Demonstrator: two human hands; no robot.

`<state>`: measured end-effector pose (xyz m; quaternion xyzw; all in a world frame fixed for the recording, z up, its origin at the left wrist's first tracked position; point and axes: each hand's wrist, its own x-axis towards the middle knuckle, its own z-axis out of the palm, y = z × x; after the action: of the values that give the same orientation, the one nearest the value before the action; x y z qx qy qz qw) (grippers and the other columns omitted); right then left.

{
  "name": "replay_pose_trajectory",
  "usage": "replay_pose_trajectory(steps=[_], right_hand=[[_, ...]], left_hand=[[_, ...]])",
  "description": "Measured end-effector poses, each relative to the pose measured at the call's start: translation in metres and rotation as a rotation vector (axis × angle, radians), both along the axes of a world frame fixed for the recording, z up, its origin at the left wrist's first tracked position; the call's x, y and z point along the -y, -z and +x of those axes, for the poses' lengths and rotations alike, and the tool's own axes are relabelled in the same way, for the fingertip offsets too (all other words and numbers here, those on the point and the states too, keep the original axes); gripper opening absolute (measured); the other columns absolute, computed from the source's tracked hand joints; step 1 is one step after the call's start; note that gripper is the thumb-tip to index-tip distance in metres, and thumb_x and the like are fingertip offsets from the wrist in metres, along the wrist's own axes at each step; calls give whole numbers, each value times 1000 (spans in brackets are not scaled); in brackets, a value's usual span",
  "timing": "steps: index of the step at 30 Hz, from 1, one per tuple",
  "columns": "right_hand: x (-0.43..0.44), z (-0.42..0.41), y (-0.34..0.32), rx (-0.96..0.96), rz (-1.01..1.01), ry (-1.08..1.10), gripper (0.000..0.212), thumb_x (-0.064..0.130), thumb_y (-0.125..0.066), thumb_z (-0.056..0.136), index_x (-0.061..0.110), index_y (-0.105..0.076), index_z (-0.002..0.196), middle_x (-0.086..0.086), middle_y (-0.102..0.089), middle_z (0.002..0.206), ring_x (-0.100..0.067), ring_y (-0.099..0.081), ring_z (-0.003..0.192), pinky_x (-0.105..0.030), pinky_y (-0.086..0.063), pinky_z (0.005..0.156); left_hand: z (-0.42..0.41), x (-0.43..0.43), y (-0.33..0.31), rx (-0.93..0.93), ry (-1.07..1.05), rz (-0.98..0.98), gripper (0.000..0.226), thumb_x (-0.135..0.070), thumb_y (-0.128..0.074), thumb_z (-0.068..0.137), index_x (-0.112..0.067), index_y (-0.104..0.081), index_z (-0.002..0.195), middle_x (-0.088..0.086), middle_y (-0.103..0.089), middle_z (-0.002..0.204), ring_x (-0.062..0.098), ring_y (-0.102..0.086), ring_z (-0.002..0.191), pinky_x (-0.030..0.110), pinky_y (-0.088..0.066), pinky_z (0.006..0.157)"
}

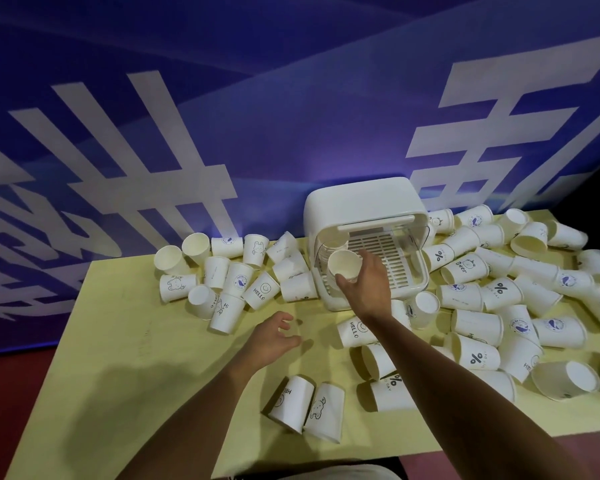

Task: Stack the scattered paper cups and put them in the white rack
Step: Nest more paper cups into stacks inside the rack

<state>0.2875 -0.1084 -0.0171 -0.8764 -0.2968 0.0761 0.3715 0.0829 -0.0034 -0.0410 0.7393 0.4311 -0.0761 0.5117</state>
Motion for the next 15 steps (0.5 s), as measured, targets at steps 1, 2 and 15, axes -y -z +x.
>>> replay_pose_trajectory(steps=[1, 2, 15], right_hand=[[1, -2, 0, 21, 4, 2, 58, 31, -76, 79, 10, -52, 127, -10, -57, 121, -29, -53, 111, -40, -47, 94], [3, -6, 0, 32, 5, -3, 56, 30, -75, 80, 10, -53, 127, -11, -57, 121, -29, -53, 111, -41, -47, 95], [48, -41, 16, 149, -90, -282, 47, 22, -75, 81, 5, -60, 122, -13, -61, 119, -31, -57, 107, -42, -50, 89]], left_hand=[[-4, 2, 3, -18, 5, -4, 53, -29, -74, 85, -22, -52, 132, -2, -56, 124, 17, -58, 114, 25, -47, 88], [-8, 3, 6, -35, 15, -5, 54, -29, -75, 85, -21, -52, 133, -1, -56, 125, 16, -58, 114, 24, -47, 88], [-26, 22, 28, -148, 133, -79, 72, -47, -79, 77, -26, -48, 138, 3, -52, 136, 14, -57, 114, 23, -42, 88]])
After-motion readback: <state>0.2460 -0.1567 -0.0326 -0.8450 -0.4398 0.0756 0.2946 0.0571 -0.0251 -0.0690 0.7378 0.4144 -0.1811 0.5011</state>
